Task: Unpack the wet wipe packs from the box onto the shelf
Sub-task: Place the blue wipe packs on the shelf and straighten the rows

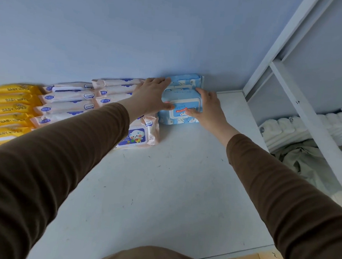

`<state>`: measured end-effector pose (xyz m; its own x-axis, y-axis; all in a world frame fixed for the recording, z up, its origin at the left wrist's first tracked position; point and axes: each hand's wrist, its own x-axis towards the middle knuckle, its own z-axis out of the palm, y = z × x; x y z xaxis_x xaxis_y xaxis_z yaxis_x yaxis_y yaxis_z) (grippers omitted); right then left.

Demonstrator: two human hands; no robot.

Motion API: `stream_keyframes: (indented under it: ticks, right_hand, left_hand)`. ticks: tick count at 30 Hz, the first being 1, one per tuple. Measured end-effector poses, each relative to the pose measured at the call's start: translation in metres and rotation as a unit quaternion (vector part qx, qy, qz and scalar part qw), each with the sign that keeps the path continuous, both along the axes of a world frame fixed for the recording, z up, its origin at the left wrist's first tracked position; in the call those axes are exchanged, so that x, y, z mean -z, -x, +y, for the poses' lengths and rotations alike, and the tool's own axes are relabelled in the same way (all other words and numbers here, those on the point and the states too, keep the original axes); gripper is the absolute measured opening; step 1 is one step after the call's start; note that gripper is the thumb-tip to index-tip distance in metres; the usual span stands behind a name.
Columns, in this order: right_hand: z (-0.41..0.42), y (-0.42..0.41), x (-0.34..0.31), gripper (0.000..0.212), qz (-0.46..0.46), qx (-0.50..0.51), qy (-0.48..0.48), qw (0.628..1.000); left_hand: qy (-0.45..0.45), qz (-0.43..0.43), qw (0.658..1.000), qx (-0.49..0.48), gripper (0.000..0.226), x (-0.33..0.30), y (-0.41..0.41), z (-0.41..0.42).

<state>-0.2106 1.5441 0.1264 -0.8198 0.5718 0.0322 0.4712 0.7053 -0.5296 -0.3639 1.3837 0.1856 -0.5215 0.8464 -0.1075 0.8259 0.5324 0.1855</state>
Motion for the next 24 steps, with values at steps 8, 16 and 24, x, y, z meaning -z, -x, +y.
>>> stream_keyframes:
  ticks: [8, 16, 24]
  right_hand:
    - [-0.083, -0.020, -0.024, 0.049, 0.183, -0.054, 0.027, 0.981]
    - [-0.155, 0.005, 0.018, 0.048, 0.047, -0.019, 0.198, 0.979]
    - [-0.168, 0.014, 0.016, 0.041, 0.049, -0.029, 0.050, 0.997]
  left_hand:
    - [-0.124, -0.022, 0.988, -0.094, 0.081, -0.004, -0.011, -0.124]
    - [-0.020, 0.123, 0.987, -0.099, 0.102, 0.041, -0.019, -0.187]
    - [-0.003, 0.116, 0.988, -0.106, 0.094, 0.035, -0.022, -0.176]
